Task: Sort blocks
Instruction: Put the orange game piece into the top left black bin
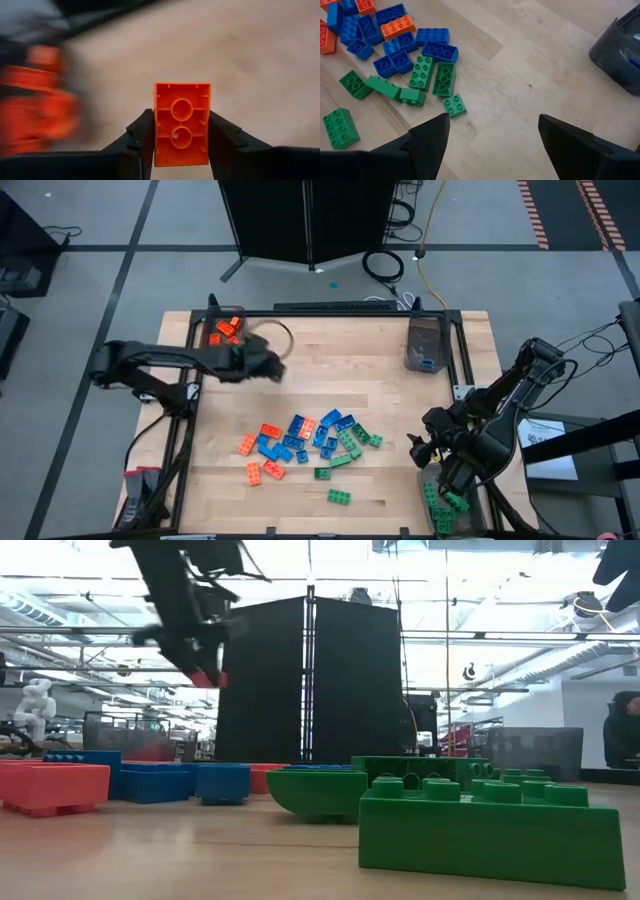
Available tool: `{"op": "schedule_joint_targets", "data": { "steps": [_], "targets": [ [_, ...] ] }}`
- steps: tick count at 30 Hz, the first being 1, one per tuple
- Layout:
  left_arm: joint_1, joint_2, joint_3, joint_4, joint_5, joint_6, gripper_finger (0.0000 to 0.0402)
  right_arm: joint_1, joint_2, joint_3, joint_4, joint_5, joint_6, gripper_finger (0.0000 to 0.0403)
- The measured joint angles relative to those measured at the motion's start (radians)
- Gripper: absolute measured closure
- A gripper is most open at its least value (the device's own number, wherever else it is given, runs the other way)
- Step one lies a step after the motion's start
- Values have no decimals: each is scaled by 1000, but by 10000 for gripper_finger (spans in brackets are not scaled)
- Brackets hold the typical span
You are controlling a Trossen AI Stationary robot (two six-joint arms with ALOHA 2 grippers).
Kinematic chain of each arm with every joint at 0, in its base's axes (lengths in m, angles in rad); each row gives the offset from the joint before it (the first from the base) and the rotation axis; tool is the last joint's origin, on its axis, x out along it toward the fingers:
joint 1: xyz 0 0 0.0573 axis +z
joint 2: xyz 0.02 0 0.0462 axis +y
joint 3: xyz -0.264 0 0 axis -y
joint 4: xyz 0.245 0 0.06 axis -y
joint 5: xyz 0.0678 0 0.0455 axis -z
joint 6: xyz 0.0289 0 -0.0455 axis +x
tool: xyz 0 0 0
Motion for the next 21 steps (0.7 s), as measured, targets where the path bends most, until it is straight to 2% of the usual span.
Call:
{"op": "schedule_joint_targets", "data": {
  "steps": [4, 10, 15, 21],
  "targets": [
    [138, -105, -13, -137, -87, -44, 276, 0, 0, 0, -1, 0, 0, 103],
    [348, -184, -75, -136, -88, -23, 276, 0, 0, 0, -2, 0, 0, 103],
    [461, -173, -135, -17, 14, 67, 276, 0, 0, 0, -3, 0, -18, 103],
    [544, -124, -196, 7, 56, 65, 276, 0, 0, 0, -3, 0, -19, 103]
  ]
}}
